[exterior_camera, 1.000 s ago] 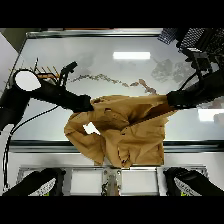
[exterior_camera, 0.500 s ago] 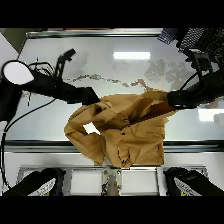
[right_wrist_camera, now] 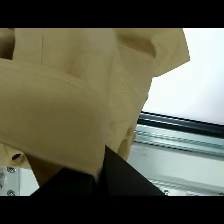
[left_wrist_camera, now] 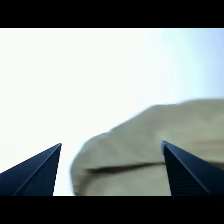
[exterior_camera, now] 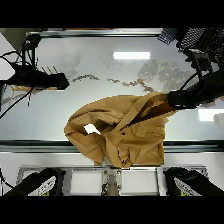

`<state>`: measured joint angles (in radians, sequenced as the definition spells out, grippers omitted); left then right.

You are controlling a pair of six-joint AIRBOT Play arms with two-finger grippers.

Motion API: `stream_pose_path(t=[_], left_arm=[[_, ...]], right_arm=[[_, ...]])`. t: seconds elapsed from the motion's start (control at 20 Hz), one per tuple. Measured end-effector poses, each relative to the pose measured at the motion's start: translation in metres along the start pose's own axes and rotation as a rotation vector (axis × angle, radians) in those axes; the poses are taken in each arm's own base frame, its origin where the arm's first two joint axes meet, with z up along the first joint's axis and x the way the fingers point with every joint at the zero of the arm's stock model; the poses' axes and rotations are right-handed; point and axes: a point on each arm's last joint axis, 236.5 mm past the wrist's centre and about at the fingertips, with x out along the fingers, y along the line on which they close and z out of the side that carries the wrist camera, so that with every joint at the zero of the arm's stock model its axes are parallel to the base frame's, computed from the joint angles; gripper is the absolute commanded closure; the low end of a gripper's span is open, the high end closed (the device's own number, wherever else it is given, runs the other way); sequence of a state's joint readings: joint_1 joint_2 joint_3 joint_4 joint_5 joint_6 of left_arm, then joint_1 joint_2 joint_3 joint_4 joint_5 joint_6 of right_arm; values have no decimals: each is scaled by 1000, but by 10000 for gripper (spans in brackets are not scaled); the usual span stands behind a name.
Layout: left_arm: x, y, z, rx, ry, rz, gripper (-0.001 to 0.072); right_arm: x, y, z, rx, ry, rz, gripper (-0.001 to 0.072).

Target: Fold the clothes and pants, and hang the long-sleeved shirts on hangers.

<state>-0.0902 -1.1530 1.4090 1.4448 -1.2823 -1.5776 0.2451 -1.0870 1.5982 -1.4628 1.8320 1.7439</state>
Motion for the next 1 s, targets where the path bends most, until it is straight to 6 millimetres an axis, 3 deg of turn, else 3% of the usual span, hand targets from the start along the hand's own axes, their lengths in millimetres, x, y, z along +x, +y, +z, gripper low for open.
stream_pose_path(t=[0.3, 0.6, 0.8, 1.0], left_arm=[[53, 132, 7, -82, -20, 294, -4], [120, 235, 1, -183, 55, 407, -4], [160, 288, -17, -251, 112, 440, -3], [196, 319, -40, -292, 176, 447, -3]], right_arm=[[0, 0, 0, 0, 0, 0, 691], [0, 0, 0, 0, 1, 0, 691], [0, 0, 0, -1, 1, 1, 690], [0, 0, 0, -1, 1, 1, 690]])
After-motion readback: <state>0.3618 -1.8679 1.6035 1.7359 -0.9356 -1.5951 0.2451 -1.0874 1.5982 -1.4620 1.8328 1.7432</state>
